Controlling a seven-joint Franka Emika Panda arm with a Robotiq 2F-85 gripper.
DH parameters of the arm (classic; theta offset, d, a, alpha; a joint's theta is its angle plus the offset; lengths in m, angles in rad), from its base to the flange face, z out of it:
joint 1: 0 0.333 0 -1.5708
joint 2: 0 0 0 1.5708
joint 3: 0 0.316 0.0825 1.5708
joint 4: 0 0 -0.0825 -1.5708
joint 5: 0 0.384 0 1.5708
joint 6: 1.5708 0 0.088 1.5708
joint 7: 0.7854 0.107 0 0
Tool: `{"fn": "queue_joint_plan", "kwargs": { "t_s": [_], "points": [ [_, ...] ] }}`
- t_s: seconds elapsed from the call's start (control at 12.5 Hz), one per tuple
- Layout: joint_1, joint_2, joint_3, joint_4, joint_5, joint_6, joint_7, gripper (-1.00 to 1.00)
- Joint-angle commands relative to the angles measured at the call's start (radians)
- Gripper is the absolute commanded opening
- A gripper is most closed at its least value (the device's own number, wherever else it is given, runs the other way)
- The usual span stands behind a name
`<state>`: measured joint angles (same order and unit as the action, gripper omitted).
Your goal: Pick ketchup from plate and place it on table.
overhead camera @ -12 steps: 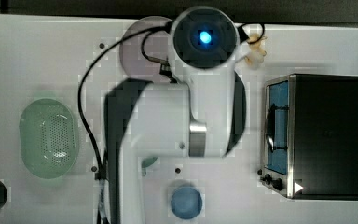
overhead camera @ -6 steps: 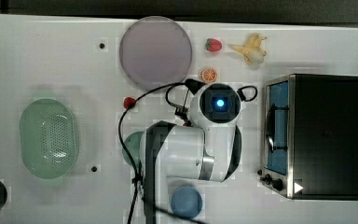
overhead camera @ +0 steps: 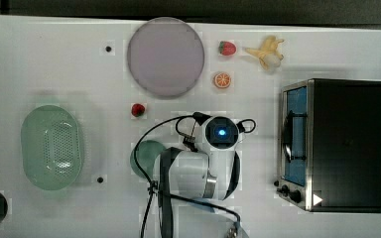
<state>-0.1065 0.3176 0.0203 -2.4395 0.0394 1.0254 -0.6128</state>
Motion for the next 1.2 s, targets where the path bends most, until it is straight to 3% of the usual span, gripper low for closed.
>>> {"fn": "queue_joint_plan", "kwargs": {
  "t_s": [0.08, 0.16, 0.4, 0.64, 1.2],
  "points": [
    [0.006, -0.027, 0.012, 0.038, 0.015, 0.097, -0.015, 0.25],
    [0.006, -0.030, 0.013, 0.038, 0.015, 0.115, -0.015, 0.34],
    [0.008, -0.064, 0.019, 0.046, 0.015, 0.118, -0.014, 0.98],
    [0.008, -0.158, 0.023, 0.096, 0.015, 0.040, 0.087, 1.00],
    [0.018, -0.383, 0.027, 0.352, 0.014, -0.527, 0.574, 1.00]
  ]
}}
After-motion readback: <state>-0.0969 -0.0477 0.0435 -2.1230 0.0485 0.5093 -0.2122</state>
